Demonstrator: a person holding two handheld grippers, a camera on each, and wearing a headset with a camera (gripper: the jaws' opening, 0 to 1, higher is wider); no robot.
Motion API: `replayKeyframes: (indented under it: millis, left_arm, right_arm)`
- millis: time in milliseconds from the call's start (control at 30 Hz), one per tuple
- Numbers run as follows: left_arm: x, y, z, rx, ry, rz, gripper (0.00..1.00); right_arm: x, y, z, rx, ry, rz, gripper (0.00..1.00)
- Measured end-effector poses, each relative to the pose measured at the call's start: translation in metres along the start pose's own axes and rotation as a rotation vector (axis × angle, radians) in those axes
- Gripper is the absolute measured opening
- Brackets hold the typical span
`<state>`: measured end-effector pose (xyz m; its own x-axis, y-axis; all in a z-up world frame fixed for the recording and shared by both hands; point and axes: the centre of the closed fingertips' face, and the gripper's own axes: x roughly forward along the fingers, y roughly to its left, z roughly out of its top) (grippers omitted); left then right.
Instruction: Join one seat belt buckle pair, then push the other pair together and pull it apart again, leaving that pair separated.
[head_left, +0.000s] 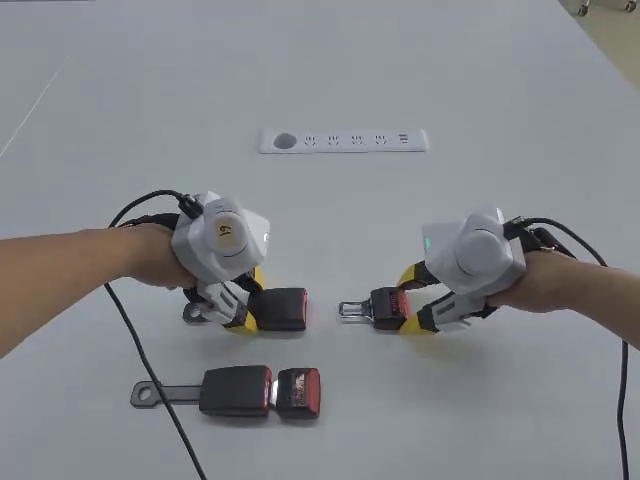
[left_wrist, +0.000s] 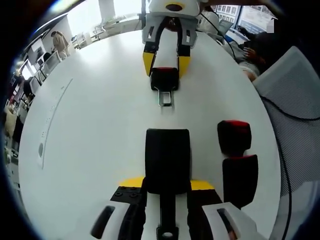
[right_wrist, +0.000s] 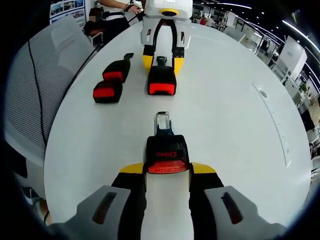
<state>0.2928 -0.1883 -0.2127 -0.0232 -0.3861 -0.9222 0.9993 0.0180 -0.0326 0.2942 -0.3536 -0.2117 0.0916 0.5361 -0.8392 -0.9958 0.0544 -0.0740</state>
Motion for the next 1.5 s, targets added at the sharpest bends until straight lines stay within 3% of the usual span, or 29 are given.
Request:
replayKeyframes:
  millis: [533, 1500]
  left_arm:
    - [0.002, 0.002, -0.002, -0.002, 0.014, -0.001, 0.31]
    - [0.001, 0.002, -0.001, -0.02, 0.037, 0.004, 0.31]
  right_arm:
    - [0.004, -0.001, 0.004, -0.002, 0.005, 0.0, 0.3]
    - [0.016, 0.002, 0.032, 0.013, -0.008, 0.006, 0.3]
